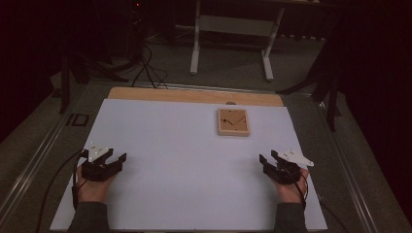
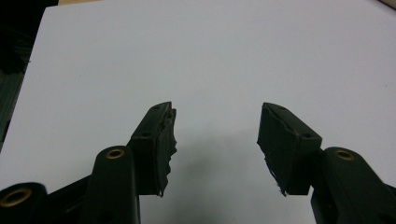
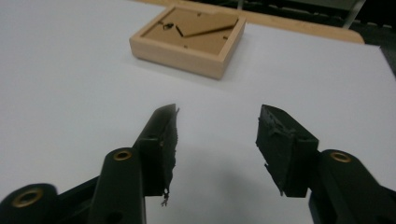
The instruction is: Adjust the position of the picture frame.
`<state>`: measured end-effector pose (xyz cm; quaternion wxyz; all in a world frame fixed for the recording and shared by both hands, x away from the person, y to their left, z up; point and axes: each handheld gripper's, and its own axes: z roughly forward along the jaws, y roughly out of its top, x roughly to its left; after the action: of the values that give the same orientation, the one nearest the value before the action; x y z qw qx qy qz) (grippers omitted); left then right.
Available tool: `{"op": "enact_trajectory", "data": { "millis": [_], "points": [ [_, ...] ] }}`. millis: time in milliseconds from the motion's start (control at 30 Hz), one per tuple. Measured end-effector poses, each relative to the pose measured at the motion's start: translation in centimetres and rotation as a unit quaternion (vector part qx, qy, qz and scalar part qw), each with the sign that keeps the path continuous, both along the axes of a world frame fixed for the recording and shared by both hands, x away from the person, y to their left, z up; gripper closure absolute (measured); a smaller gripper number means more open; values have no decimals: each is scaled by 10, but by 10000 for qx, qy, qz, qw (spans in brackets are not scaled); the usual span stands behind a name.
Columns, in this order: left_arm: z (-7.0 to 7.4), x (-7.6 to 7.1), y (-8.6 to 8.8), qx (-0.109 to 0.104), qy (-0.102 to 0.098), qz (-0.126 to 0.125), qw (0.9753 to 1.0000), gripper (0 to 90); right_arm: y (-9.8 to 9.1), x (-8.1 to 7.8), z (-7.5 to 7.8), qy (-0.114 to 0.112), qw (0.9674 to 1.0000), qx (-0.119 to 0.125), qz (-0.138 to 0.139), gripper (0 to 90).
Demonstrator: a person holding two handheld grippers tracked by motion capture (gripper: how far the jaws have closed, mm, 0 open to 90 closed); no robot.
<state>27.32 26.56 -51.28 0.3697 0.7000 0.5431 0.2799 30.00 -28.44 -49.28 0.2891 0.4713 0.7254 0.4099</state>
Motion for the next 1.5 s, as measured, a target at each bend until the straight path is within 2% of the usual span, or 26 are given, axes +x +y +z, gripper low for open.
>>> {"op": "enact_trajectory", "data": {
  "millis": [333,533,700,1000,1200,1500],
  "points": [
    [-1,0,0,57,5,11,10000,453,7,5,16,-156,9997,-49,171,527],
    [0,0,1,55,2,18,10000,454,12,13,27,-283,9994,50,205,532],
    [-1,0,1,52,12,33,10000,456,15,21,37,-375,9990,-15,232,539],
    [-1,0,1,70,4,14,10000,459,18,35,48,-497,9984,-130,249,602],
    [-1,0,1,69,-19,30,10000,461,24,46,52,-522,9978,-285,298,654],
    [-1,1,0,85,-27,10,10000,461,33,61,50,-383,9985,-239,295,680]
  ]
}}
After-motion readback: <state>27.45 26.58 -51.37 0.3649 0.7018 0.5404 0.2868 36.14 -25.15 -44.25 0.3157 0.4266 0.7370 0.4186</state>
